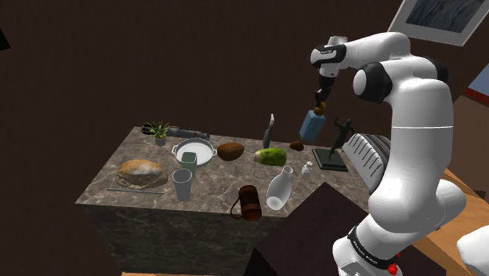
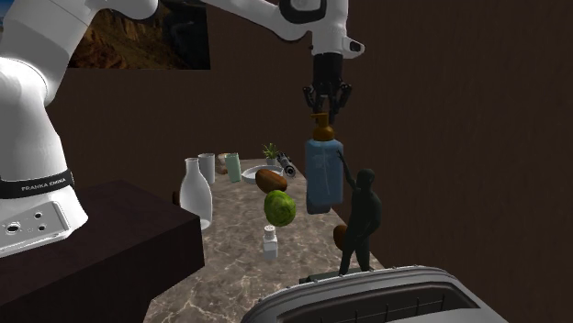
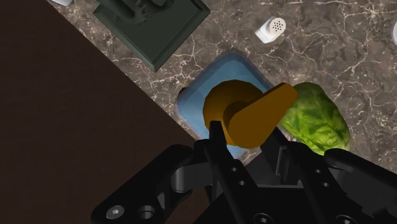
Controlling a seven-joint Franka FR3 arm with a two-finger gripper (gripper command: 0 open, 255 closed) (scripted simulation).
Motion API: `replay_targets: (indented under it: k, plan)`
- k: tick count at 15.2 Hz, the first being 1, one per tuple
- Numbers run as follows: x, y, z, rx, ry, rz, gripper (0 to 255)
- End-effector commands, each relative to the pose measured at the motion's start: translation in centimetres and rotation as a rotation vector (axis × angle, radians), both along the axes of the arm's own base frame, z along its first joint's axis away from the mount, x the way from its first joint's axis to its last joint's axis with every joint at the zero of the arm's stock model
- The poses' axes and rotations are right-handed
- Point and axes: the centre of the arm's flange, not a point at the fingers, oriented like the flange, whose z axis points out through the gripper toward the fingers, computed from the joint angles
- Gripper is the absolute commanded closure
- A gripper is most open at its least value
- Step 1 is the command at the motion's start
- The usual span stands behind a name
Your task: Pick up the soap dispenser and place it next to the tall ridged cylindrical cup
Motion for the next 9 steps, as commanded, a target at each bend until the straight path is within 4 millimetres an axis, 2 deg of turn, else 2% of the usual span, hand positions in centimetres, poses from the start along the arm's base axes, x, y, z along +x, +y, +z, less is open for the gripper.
replay_targets:
  k: [1, 9]
  plan:
    - [0.0, 0.1, 1.1, 0.000, 0.000, 0.000, 255]
    - [0.0, 0.1, 5.3, 0.000, 0.000, 0.000, 255]
